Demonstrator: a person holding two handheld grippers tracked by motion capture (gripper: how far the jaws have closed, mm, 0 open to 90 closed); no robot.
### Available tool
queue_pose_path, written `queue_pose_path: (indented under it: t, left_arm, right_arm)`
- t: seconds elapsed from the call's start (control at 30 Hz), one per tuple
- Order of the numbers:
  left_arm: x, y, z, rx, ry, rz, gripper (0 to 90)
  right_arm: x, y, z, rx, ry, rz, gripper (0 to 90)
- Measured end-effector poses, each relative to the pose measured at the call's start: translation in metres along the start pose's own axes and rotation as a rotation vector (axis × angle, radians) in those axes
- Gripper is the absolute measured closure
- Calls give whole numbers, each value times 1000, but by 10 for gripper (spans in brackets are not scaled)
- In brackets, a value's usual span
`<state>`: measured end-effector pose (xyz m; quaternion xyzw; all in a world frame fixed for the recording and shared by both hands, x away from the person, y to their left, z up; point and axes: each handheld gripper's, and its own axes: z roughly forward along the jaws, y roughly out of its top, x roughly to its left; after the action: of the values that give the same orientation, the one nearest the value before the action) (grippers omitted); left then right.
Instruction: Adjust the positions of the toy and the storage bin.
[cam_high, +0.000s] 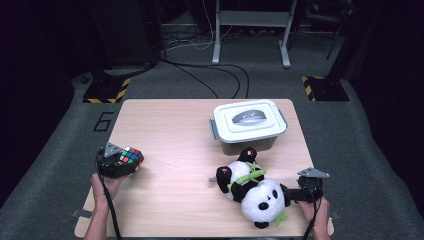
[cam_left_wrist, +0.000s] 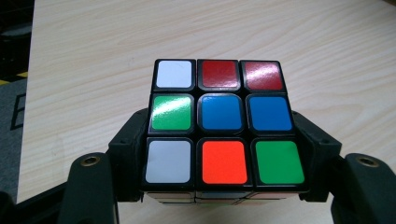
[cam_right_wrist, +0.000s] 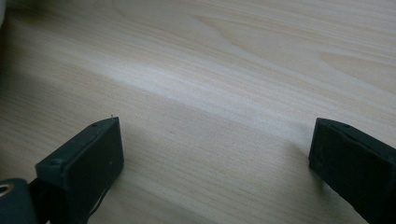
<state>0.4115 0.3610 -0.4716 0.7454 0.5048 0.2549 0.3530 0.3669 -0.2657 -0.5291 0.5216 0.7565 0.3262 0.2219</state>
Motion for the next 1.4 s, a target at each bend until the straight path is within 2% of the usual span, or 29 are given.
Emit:
queue_pose_path:
  t: [0.1,0.37,0.67,0.7,0.83,0.97,1.07,1.13,1.27,1.3,1.4]
  left_arm:
    - [2,2,3,5,7,5,339]
    - [15,9,14,6,38,-16,339]
    - [38,2,20,17,92,-92,339]
    - [40,1,20,23,107,-101,339]
    - [50,-5,21,43,126,-139,339]
    - [55,-11,23,61,149,-175,339]
    - [54,-16,25,89,163,-171,339]
    - [55,-20,28,78,160,-185,339]
    - [54,-20,27,76,165,-182,337]
    - [53,-21,26,73,170,-183,328]
    - [53,-21,21,59,170,-195,178]
  right_arm:
    - [0,0,0,0,0,0,24]
    - [0,0,0,0,0,0,24]
    - [0,0,0,0,0,0,24]
    - [0,0,0,0,0,0,24]
    - [0,0,0,0,0,0,24]
    - [0,0,0,2,-1,-6,24]
    - [0,0,0,1,0,-4,24]
    - [0,0,0,0,-1,0,24]
    - [-1,0,0,3,0,-8,24]
    - [0,0,0,0,-1,1,24]
    - [-1,0,0,3,0,-8,24]
